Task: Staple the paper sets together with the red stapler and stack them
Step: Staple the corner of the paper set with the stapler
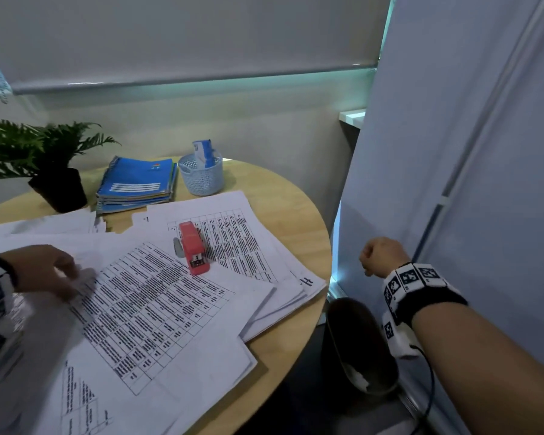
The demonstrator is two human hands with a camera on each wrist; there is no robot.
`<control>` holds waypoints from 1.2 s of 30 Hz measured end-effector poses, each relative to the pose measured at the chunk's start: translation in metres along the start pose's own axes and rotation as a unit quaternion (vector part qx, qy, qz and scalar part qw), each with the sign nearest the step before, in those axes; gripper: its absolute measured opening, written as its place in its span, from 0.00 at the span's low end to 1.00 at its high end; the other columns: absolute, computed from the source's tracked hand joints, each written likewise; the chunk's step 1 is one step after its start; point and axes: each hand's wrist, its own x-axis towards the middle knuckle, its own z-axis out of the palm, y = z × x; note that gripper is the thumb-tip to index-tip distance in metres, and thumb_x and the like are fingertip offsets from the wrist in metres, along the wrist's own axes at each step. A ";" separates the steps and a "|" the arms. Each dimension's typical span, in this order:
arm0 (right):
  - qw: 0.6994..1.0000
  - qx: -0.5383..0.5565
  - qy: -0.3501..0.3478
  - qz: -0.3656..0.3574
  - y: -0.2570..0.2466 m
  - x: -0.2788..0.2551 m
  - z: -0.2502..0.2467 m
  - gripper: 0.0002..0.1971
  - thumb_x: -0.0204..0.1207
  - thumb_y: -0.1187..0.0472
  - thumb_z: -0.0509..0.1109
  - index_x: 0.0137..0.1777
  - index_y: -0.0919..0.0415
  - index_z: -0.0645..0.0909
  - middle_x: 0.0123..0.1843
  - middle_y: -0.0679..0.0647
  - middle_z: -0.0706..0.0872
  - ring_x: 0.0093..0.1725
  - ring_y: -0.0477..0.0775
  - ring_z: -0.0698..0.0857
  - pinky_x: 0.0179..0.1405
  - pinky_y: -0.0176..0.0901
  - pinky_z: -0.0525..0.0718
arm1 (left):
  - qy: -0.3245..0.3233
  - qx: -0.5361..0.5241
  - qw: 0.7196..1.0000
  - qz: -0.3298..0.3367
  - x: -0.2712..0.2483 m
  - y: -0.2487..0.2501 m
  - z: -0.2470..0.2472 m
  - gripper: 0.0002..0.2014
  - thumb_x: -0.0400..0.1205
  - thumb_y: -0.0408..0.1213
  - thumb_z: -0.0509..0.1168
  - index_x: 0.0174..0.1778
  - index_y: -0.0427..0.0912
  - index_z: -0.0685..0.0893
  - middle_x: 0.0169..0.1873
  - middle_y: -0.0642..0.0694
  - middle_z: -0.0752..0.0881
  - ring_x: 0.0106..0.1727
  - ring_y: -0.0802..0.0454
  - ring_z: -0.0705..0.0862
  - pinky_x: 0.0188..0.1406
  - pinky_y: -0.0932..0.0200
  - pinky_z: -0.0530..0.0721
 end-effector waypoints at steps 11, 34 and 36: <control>0.997 -0.053 0.022 0.042 0.040 0.030 0.014 0.13 0.79 0.64 0.63 0.56 0.68 0.86 0.53 0.64 0.88 0.55 0.64 0.86 0.55 0.51 0.85 | 0.003 -0.039 0.999 -0.014 0.002 -0.001 -0.003 0.17 0.55 0.36 0.86 0.32 0.50 0.86 0.41 0.45 0.84 0.47 0.45 0.81 0.58 0.54 0.77; 0.972 -0.019 -0.083 -0.220 -0.220 -0.041 -0.033 0.05 0.76 0.59 0.70 0.46 0.58 0.86 0.40 0.51 0.88 0.37 0.48 0.87 0.30 0.33 0.76 | -0.057 0.051 0.997 0.003 -0.030 0.013 -0.015 0.26 0.72 0.52 0.73 0.66 0.53 0.79 0.68 0.51 0.76 0.68 0.53 0.74 0.66 0.63 0.71; 0.963 -0.034 -0.113 -0.243 -0.253 -0.053 -0.021 0.05 0.76 0.57 0.71 0.47 0.58 0.86 0.35 0.48 0.86 0.38 0.48 0.87 0.31 0.33 0.77 | -0.060 0.045 0.997 0.009 -0.032 0.008 -0.014 0.26 0.72 0.52 0.73 0.66 0.53 0.79 0.68 0.50 0.76 0.68 0.52 0.74 0.66 0.62 0.71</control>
